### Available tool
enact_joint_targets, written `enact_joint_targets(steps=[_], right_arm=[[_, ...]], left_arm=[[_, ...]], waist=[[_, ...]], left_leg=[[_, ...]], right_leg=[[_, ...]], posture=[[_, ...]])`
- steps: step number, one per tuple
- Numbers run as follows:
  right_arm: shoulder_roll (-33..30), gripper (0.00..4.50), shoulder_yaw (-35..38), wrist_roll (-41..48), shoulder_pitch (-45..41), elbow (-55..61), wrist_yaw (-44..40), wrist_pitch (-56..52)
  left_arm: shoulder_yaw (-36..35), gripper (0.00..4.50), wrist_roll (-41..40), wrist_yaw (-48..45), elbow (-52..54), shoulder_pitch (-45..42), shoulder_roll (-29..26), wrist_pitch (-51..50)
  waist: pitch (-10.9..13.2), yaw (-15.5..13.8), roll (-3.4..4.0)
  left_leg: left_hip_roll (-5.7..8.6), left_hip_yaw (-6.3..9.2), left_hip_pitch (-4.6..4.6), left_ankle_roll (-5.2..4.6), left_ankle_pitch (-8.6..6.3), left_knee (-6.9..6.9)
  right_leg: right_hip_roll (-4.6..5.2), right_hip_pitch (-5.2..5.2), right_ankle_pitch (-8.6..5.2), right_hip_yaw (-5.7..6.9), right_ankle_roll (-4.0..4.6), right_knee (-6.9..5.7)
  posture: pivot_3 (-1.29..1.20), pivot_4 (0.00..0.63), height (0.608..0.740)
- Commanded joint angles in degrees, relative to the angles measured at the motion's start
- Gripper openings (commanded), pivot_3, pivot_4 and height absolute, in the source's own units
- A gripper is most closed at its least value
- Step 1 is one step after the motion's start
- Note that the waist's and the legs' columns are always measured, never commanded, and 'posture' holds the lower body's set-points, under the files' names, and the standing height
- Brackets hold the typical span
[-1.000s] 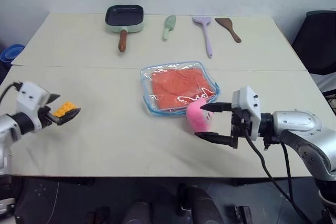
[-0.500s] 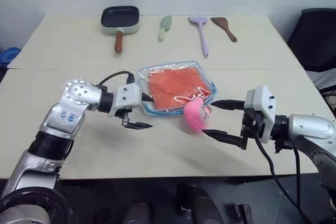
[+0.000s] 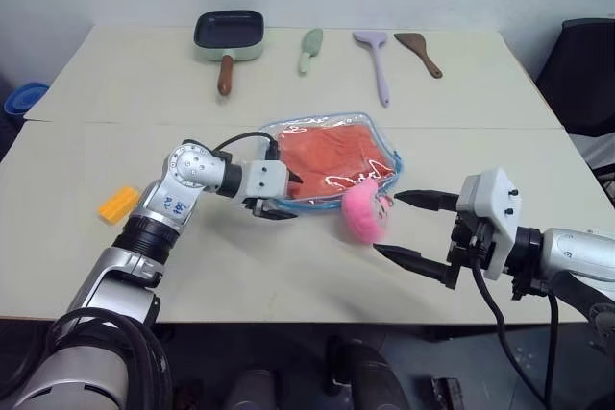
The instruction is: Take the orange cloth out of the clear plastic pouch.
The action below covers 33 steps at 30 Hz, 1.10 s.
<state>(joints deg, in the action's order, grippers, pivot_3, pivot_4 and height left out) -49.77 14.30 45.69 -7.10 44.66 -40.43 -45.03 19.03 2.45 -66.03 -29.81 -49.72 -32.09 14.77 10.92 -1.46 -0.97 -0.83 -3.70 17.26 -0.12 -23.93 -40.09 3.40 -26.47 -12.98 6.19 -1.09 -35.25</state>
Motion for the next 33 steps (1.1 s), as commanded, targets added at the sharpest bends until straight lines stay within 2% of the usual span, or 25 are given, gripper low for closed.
enact_joint_targets(steps=[1, 8, 13, 19, 27, 33], right_arm=[[-1.24, 4.5, 2.31, 0.65, 0.38, 1.31, 0.17, 0.5], [-1.96, 4.5, 1.53, 0.73, -0.1, 0.34, -0.5, 0.8], [-2.83, 4.5, 1.1, 0.61, -0.44, -0.82, -2.26, 1.01], [-4.57, 4.5, 2.3, 1.92, 1.7, -1.2, -6.42, 1.02], [-6.6, 4.5, 3.7, 3.73, 4.47, -1.48, -10.31, 0.7], [-6.88, 4.5, 4.38, 3.86, 4.69, -1.61, -10.39, 0.47]], left_arm=[[-1.59, 2.11, -0.56, -0.63, -0.35, -0.06, -0.27, 2.27], [-1.75, 0.02, -0.39, -3.22, -1.11, 1.36, -1.98, 6.12], [-2.43, 0.02, -1.11, -9.0, -3.61, 2.28, -7.75, 12.77], [-2.41, 0.02, 3.06, -8.85, -16.46, -2.22, -13.02, 28.82], [-1.95, 0.02, 5.01, -8.99, -29.14, -8.81, -12.12, 42.48], [-2.81, 0.02, -1.19, -15.01, -28.08, -7.53, -9.7, 46.47]], waist=[[0.0, -0.01, 0.0], [0.0, 0.06, 0.0], [0.0, 0.37, 0.0], [0.0, 0.07, 0.0], [0.0, 0.0, -0.02], [0.0, 0.02, -0.02]], left_leg=[[0.0, 0.0, 0.01, -0.01, 0.0, 0.0], [-0.01, 0.02, 0.0, -0.02, -0.01, 0.01], [-0.04, 0.0, -0.02, -0.02, -0.01, 0.04], [-0.03, 0.01, -0.01, -0.08, -0.04, 0.02], [0.0, 0.0, 0.1, -0.25, -0.11, -0.01], [0.02, -0.05, 0.13, -0.36, -0.17, -0.05]], right_leg=[[0.0, 0.0, 0.0, 0.0, 0.0, 0.01], [-0.01, 0.0, 0.0, 0.02, 0.0, 0.03], [-0.03, 0.0, 0.0, 0.0, 0.0, 0.05], [-0.01, -0.01, 0.0, 0.03, 0.0, 0.21], [0.0, 0.01, 0.06, 0.11, -0.1, 0.18], [0.02, 0.01, 0.11, 0.1, -0.18, 0.24]], posture=[[0.0, 0.15, 0.74], [0.0, 0.15, 0.74], [0.0, 0.15, 0.74], [0.0, 0.15, 0.74], [0.0, 0.15, 0.74], [0.0, 0.15, 0.74]])
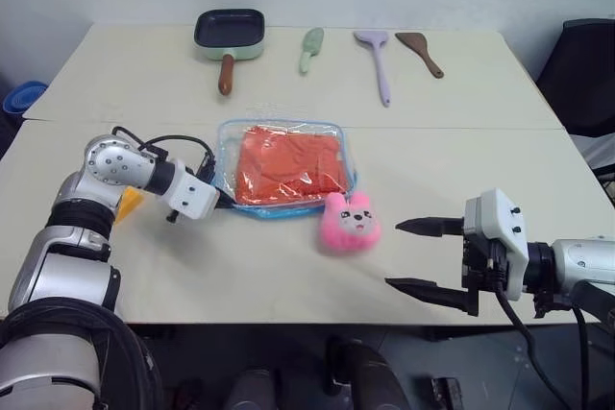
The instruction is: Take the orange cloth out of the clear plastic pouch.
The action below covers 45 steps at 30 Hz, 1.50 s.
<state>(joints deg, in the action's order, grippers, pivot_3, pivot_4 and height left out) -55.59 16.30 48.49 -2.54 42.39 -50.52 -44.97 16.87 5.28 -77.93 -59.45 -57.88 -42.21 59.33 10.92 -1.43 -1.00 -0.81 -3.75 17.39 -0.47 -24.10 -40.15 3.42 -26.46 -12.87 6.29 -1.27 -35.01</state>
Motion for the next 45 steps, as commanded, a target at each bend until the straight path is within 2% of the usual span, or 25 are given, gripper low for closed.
enact_joint_targets(steps=[1, 5, 10, 15, 19, 21, 24, 27, 30, 32, 38, 41, 45], right_arm=[[-1.09, 4.5, 2.54, 1.18, 0.26, 0.86, -0.25, 0.34], [-1.17, 4.5, 2.69, 1.29, 0.48, 1.07, -0.17, 0.33], [-1.0, 4.5, 2.13, 0.72, 0.41, 1.05, 0.06, 0.71], [-0.23, 4.5, 1.55, -0.14, 0.23, 0.63, 1.0, 1.06], [1.12, 4.5, 0.45, -0.68, 0.97, 0.37, 2.51, 1.18], [2.19, 4.5, -0.39, -1.22, 1.14, -0.03, 3.34, 1.55], [3.54, 4.5, -2.13, -4.2, 0.87, -1.68, 4.8, 2.69], [3.94, 4.5, -2.63, -4.76, 0.58, -2.39, 4.69, 3.22], [3.42, 4.5, -2.13, -4.19, -0.17, -2.11, 4.18, 3.26], [2.74, 4.5, -1.6, -3.74, -1.04, -1.89, 4.17, 2.92], [0.99, 4.5, 0.53, -2.35, -1.0, 0.28, 4.3, 1.68], [0.86, 4.5, 1.76, -1.32, -0.22, 1.64, 5.13, 0.98], [1.38, 4.5, 2.84, -0.55, 1.46, 3.61, 6.73, 0.24]], left_arm=[[-0.61, 0.02, -5.82, -4.84, 2.97, 1.53, 0.56, 1.76], [-0.15, 0.02, -9.92, -9.14, 7.48, 4.41, -0.04, 1.4], [-0.75, 0.02, -8.24, -7.71, 6.61, 4.56, -0.76, 0.35], [-2.6, 1.23, -10.73, -7.19, 11.1, 6.41, -1.66, -9.8], [-6.31, 2.52, -17.99, -6.04, 28.72, 13.34, -4.07, -34.21], [-8.23, 3.1, -24.43, -4.54, 41.17, 16.78, -7.09, -54.19], [-11.4, 3.1, -35.79, -0.21, 57.09, 19.9, -10.9, -80.56], [-12.5, 3.1, -40.71, 6.02, 65.88, 20.2, -10.44, -94.72], [-9.41, 3.1, -37.84, 12.01, 68.92, 18.09, -6.91, -100.26], [-4.94, 3.1, -32.81, 15.3, 68.67, 15.45, -3.12, -99.7], [4.91, 3.1, -24.57, 22.84, 60.4, 7.14, 9.11, -106.94], [7.25, 3.1, -22.94, 23.25, 58.38, 5.33, 11.76, -109.83], [6.49, 3.1, -23.5, 22.64, 57.8, 4.22, 13.61, -112.18]], waist=[[0.0, 0.0, 0.0], [0.0, 0.01, 0.0], [0.0, 0.0, 0.0], [0.0, 0.1, 0.0], [0.0, 0.14, 0.0], [0.01, 0.21, -0.01], [0.01, 0.2, -0.02], [0.0, -0.15, 0.01], [0.0, -0.15, 0.01], [0.0, -0.21, 0.01], [0.0, -0.17, 0.0], [0.0, 0.17, 0.0], [0.01, 0.06, 0.01]], left_leg=[[0.0, 0.0, 0.0, 0.0, 0.0, -0.01], [0.0, 0.01, 0.0, 0.0, 0.0, -0.02], [0.01, 0.0, -0.01, -0.01, -0.01, -0.07], [0.01, 0.01, 0.0, -0.03, -0.02, -0.06], [-0.01, 0.02, 0.01, -0.04, -0.02, -0.06], [-0.02, 0.02, 0.01, -0.04, -0.02, -0.06], [-0.02, 0.05, 0.04, -0.03, -0.02, -0.07], [0.02, 0.06, 0.0, -0.04, -0.02, -0.07], [0.06, 0.08, -0.04, -0.04, -0.01, -0.07], [0.08, 0.07, -0.03, -0.02, 0.0, -0.09], [0.12, 0.03, 0.0, 0.01, 0.03, -0.12], [0.1, -0.01, 0.01, 0.03, 0.04, -0.11], [0.06, -0.02, -0.02, 0.14, 0.1, -0.09]], right_leg=[[0.0, 0.0, 0.01, 0.0, -0.01, 0.0], [0.0, 0.0, 0.01, -0.01, -0.02, 0.01], [0.0, 0.03, 0.02, -0.04, -0.03, 0.0], [-0.02, 0.03, 0.02, -0.03, -0.04, 0.01], [-0.03, 0.01, 0.02, -0.07, -0.04, 0.0], [-0.02, 0.0, 0.02, -0.08, -0.04, 0.0], [-0.02, 0.0, 0.02, -0.11, -0.04, 0.01], [0.03, 0.07, 0.03, -0.17, -0.06, 0.02], [0.03, 0.13, 0.03, -0.19, -0.09, 0.03], [0.01, 0.12, 0.04, -0.2, -0.1, 0.01], [-0.03, 0.11, 0.06, -0.23, -0.13, 0.02], [-0.05, 0.09, 0.06, -0.26, -0.13, 0.01], [-0.07, 0.09, 0.06, -0.31, -0.11, -0.03]], posture=[[0.0, 0.15, 0.74], [0.0, 0.15, 0.74], [0.0, 0.15, 0.74], [0.0, 0.15, 0.74], [0.0, 0.15, 0.74], [0.0, 0.15, 0.74], [0.0, 0.15, 0.74], [0.0, 0.15, 0.74], [0.0, 0.15, 0.74], [0.0, 0.15, 0.74], [0.0, 0.15, 0.74], [0.0, 0.15, 0.74], [0.0, 0.15, 0.74]])
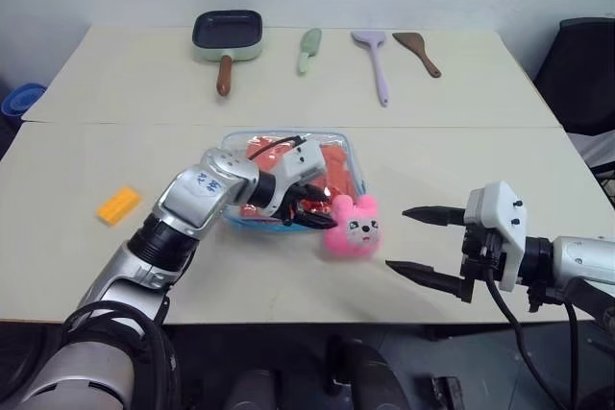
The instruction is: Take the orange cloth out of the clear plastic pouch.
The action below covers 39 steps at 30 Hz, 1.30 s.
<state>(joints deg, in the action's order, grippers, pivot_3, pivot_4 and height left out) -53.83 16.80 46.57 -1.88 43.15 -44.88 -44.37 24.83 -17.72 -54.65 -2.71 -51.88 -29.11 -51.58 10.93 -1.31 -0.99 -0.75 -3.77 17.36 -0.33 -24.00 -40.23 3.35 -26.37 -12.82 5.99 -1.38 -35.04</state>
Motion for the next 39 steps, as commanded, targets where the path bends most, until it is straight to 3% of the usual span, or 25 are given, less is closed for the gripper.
enact_joint_targets(steps=[1, 13, 29, 32, 39], right_arm=[[-0.26, 4.5, 2.63, 1.58, 1.27, 3.23, 1.48, -0.47], [0.72, 4.5, 3.75, 2.63, 5.32, 5.71, 4.81, -0.09], [-0.28, 4.5, 3.52, 3.91, 4.11, 5.58, 5.75, -0.33], [-0.21, 4.5, 3.23, 3.73, 3.93, 5.6, 5.82, -0.21], [0.18, 4.5, 1.43, 1.24, 3.35, 4.69, 5.97, 1.03]], left_arm=[[-1.84, 3.1, -1.43, -1.16, 1.33, -2.13, 0.59, -3.34], [-6.86, 3.1, -7.85, 0.32, 2.37, -3.61, 1.42, -21.25], [-7.7, 3.1, -10.76, 7.94, 4.7, 0.42, 7.5, -27.92], [-7.82, 2.5, -10.65, 9.24, 5.02, 1.43, 8.2, -28.2], [-6.86, 0.36, -13.04, 7.51, 8.71, 1.68, 3.73, -30.25]], waist=[[0.0, -0.14, 0.0], [0.0, -0.19, 0.0], [0.0, -0.2, 0.0], [0.0, -0.21, 0.0], [0.0, -0.09, 0.0]], left_leg=[[0.0, 0.01, -0.01, 0.01, 0.01, 0.0], [0.03, 0.05, -0.01, 0.01, 0.02, -0.03], [0.04, 0.06, -0.02, 0.08, 0.05, -0.04], [0.04, 0.06, -0.02, 0.09, 0.06, -0.04], [0.03, 0.06, -0.08, 0.15, 0.09, -0.03]], right_leg=[[0.01, 0.0, 0.0, 0.0, 0.0, 0.0], [0.06, 0.01, 0.0, 0.01, 0.0, -0.03], [0.08, 0.01, 0.0, 0.0, 0.0, -0.03], [0.08, 0.01, 0.0, 0.0, 0.0, -0.03], [0.08, 0.0, 0.0, -0.01, 0.01, -0.03]], posture=[[0.0, 0.15, 0.74], [0.0, 0.15, 0.74], [0.0, 0.15, 0.74], [0.0, 0.15, 0.74], [0.0, 0.15, 0.74]])
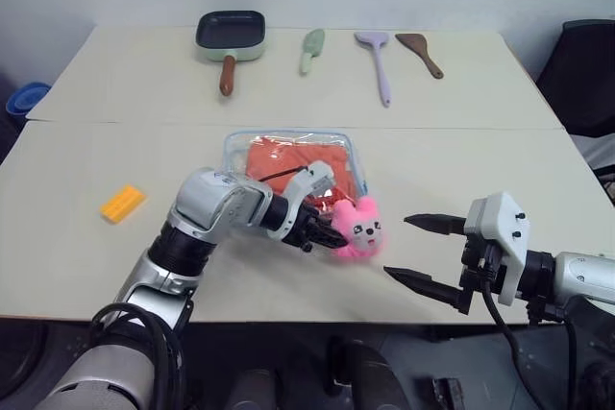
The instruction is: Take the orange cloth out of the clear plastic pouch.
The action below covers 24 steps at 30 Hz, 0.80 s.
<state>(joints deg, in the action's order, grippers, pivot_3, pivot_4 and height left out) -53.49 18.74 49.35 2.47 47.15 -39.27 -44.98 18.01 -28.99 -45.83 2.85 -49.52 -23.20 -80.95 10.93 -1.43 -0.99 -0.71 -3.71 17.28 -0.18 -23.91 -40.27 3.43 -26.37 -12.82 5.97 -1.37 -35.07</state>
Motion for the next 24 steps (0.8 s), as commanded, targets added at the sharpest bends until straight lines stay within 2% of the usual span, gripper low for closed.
enact_joint_targets(steps=[1, 4, 6, 9, 13, 16, 19, 24], right_arm=[[-0.02, 4.5, -1.64, -3.48, -1.77, 0.11, 0.76, 2.54], [0.25, 4.5, -7.11, -12.76, -5.68, -3.76, 2.96, 6.46], [0.07, 4.5, -11.59, -19.73, -8.17, -7.13, 3.62, 10.14], [0.74, 4.5, -18.57, -29.11, -12.34, -13.06, 2.81, 17.4], [2.45, 4.5, -27.08, -39.19, -17.73, -20.74, -0.12, 28.08], [4.49, 3.9, -32.45, -45.13, -22.55, -27.4, -3.29, 36.01], [6.34, 2.9, -34.75, -48.37, -25.28, -31.84, -5.1, 41.05], [9.02, 2.9, -36.05, -51.99, -28.01, -37.21, -7.15, 46.85]], left_arm=[[0.91, 0.06, -2.08, -2.59, 4.15, -0.85, -4.4, -0.54], [4.95, 0.02, -2.06, -7.7, 8.29, -1.18, -13.01, 2.66], [5.9, 0.02, -2.15, -9.64, 9.51, -1.44, -16.86, 3.7], [6.6, 0.02, -2.19, -11.4, 10.99, -1.46, -20.23, 4.78], [6.32, 0.02, -2.56, -11.26, 12.54, -0.96, -21.49, 3.92], [5.33, 0.0, -3.1, -10.23, 14.37, -0.4, -21.83, 2.23], [3.98, 0.0, -3.74, -8.94, 15.4, 0.14, -22.04, 0.38], [1.92, 0.0, -4.91, -6.93, 16.96, 1.16, -22.0, -2.41]], waist=[[0.0, 0.09, 0.0], [0.0, 0.5, 0.0], [0.0, 0.49, 0.01], [0.0, 0.2, 0.01], [0.0, 0.09, 0.01], [0.0, 0.22, 0.01], [0.01, 0.27, 0.01], [0.01, 0.28, 0.01]], left_leg=[[0.0, 0.0, -0.02, 0.01, 0.0, 0.0], [0.0, -0.07, -0.04, 0.07, 0.01, 0.03], [0.0, -0.07, -0.09, 0.14, 0.02, 0.06], [0.0, -0.05, -0.12, 0.18, 0.05, 0.08], [0.01, -0.03, -0.05, 0.18, 0.06, 0.06], [0.01, -0.04, -0.04, 0.17, 0.07, 0.06], [-0.01, -0.02, -0.04, 0.18, 0.07, 0.06], [-0.03, 0.0, -0.04, 0.19, 0.07, 0.05]], right_leg=[[0.0, 0.0, 0.0, -0.01, 0.01, 0.03], [-0.02, -0.02, -0.05, -0.09, 0.09, 0.03], [-0.01, -0.01, -0.1, -0.09, 0.16, 0.01], [-0.01, -0.07, -0.12, -0.06, 0.19, -0.01], [-0.01, -0.1, -0.12, -0.02, 0.19, 0.01], [-0.02, -0.09, -0.12, -0.01, 0.2, -0.01], [-0.03, -0.1, -0.14, 0.0, 0.22, -0.01], [-0.02, -0.1, -0.14, 0.01, 0.23, -0.25]], posture=[[0.0, 0.15, 0.74], [0.0, 0.15, 0.74], [0.0, 0.15, 0.74], [0.0, 0.15, 0.74], [0.0, 0.15, 0.74], [0.0, 0.15, 0.74], [0.0, 0.15, 0.74], [0.0, 0.15, 0.74]])
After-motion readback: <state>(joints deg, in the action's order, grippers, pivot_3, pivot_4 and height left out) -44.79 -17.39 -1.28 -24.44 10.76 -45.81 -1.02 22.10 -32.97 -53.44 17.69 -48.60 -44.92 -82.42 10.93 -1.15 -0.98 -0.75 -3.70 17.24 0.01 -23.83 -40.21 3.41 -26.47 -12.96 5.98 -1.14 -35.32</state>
